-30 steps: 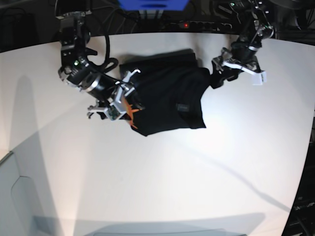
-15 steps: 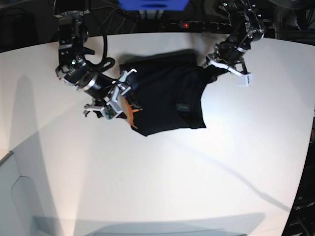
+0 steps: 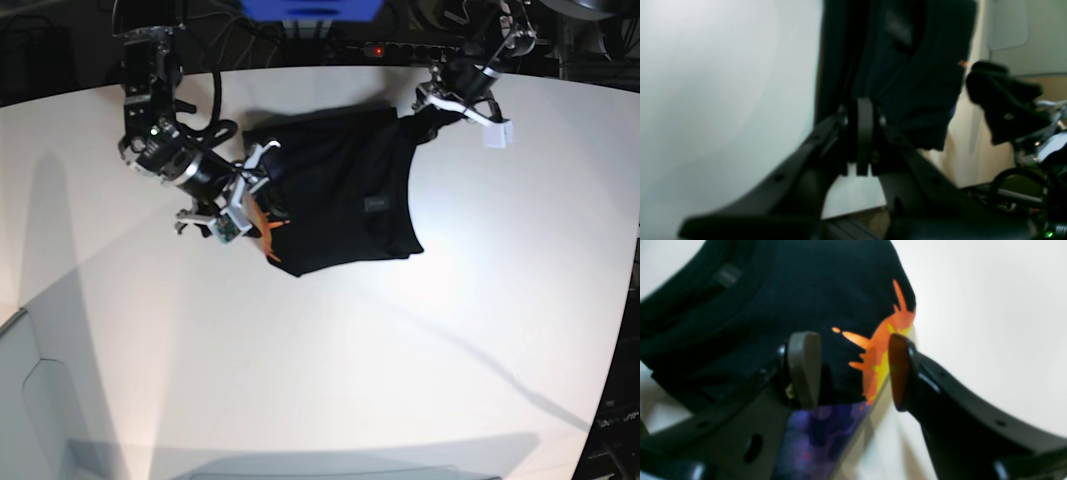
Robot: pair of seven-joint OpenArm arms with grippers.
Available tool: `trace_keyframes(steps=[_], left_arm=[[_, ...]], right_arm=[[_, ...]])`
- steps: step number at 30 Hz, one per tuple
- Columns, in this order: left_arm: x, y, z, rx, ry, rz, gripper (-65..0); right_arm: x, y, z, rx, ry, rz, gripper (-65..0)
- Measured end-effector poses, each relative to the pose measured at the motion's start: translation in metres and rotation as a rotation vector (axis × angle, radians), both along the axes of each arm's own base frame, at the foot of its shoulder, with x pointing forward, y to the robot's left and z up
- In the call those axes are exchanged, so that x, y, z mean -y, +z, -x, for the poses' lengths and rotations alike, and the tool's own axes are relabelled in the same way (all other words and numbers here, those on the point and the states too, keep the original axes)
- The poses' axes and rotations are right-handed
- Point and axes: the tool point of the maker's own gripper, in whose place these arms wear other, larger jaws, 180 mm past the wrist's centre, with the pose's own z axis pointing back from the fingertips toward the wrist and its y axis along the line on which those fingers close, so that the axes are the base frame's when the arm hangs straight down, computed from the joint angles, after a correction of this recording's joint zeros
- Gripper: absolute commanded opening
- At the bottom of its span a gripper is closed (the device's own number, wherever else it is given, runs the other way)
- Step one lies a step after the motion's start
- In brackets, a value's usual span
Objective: Fold the T-shirt properly
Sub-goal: 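Grasp the bundle edges with both grippers and straighten the stack, then pull the bundle edge with the right gripper and release the left gripper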
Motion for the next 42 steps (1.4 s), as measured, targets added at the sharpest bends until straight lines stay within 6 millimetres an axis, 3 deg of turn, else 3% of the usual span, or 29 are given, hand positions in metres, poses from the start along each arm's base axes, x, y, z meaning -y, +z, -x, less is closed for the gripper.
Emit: trace_keyframes(steps=[6,12,17,22,25,28,30,35,42], left_arm=[[-0.002,-0.024,0.008,-0.068,0.020,0.030,-65.0],[-0.008,-0.043,0.002,-0.081,0.072,0.054,-65.0],[-0.007,-0.046,0.003,-0.091,0.070,0.060,-64.8],[-0.007,-0.044,0.000,-0.083,0.068,0.059,-54.2],[-0.007,-0.045,0.001,-0.086,0.069,0.059,-54.0],[-0.007,-0.045,0.000,-0.085,0.070,0.059,-60.2],[-0.007,-0.045,0.000,-0.085,0.070,0.059,-65.0],[-0.007,-0.046,0.000,-0.086,0.070,0.060,-65.0],[-0.007,-0.055,0.005,-0.114,0.078,0.074,-65.0]], right_arm=[[0.000,0.005,-0.006,0.019,0.000,-0.001,-32.0],[0.000,0.005,-0.006,0.018,0.000,0.000,-32.0],[0.000,0.005,-0.006,0.018,0.000,0.000,-32.0],[0.000,0.007,-0.006,0.022,0.000,-0.002,-32.2],[-0.005,0.010,-0.010,0.028,-0.004,-0.011,-32.9],[-0.015,0.026,-0.022,0.070,-0.005,-0.053,-38.9],[-0.020,0.033,-0.032,0.084,-0.010,-0.071,-46.5],[-0.031,0.032,-0.052,0.075,-0.010,-0.099,-65.0],[-0.035,-0.010,-0.054,-0.050,-0.009,-0.101,-65.0]])
